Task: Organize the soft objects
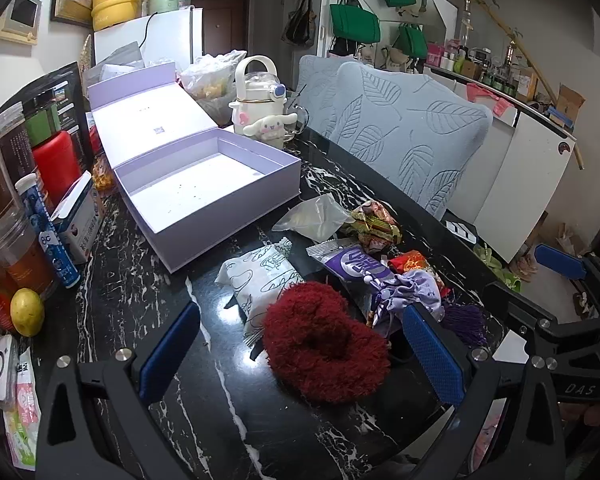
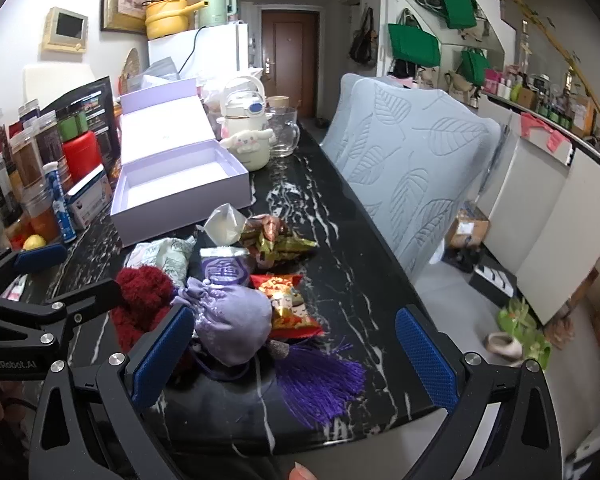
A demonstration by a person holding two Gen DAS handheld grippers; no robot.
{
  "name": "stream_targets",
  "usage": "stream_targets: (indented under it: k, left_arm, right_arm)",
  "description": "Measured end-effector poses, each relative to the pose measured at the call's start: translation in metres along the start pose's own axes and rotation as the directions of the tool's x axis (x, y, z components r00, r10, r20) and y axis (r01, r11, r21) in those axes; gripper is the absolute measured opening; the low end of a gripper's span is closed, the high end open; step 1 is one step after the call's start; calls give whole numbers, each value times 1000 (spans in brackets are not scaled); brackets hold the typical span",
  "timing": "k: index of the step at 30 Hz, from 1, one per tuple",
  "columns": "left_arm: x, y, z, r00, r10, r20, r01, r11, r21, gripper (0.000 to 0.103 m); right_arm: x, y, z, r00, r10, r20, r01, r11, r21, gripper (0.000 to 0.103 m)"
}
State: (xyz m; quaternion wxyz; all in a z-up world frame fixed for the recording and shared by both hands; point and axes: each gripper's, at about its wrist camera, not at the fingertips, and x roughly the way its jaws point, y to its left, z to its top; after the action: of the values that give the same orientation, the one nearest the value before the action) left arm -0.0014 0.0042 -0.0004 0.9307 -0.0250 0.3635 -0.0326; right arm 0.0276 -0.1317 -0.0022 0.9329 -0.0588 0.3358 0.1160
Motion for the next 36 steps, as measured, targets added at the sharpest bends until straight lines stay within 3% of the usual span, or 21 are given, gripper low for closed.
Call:
stream_targets:
  k: [15, 26, 32, 36]
  left_arm:
    - [-4, 6, -5, 1000, 5, 10, -5, 1000, -20, 103]
    - [6, 14, -22, 999, -51, -14, 50, 997, -60, 103]
    - [20, 10, -33, 994, -97, -46, 94, 992, -80, 103]
    - [27, 5, -33, 995, -92, -43, 89, 994, -69, 102]
  right_arm:
    - [-5, 2, -1, 1000, 8, 7, -8, 1000, -3, 103]
    - [-3, 4, -15, 1000, 9, 1, -9, 1000, -25, 103]
    - [8, 0, -27, 998, 55, -30, -55, 998, -8, 102]
    - [17, -4, -32, 994, 96, -59, -95, 995, 17, 90]
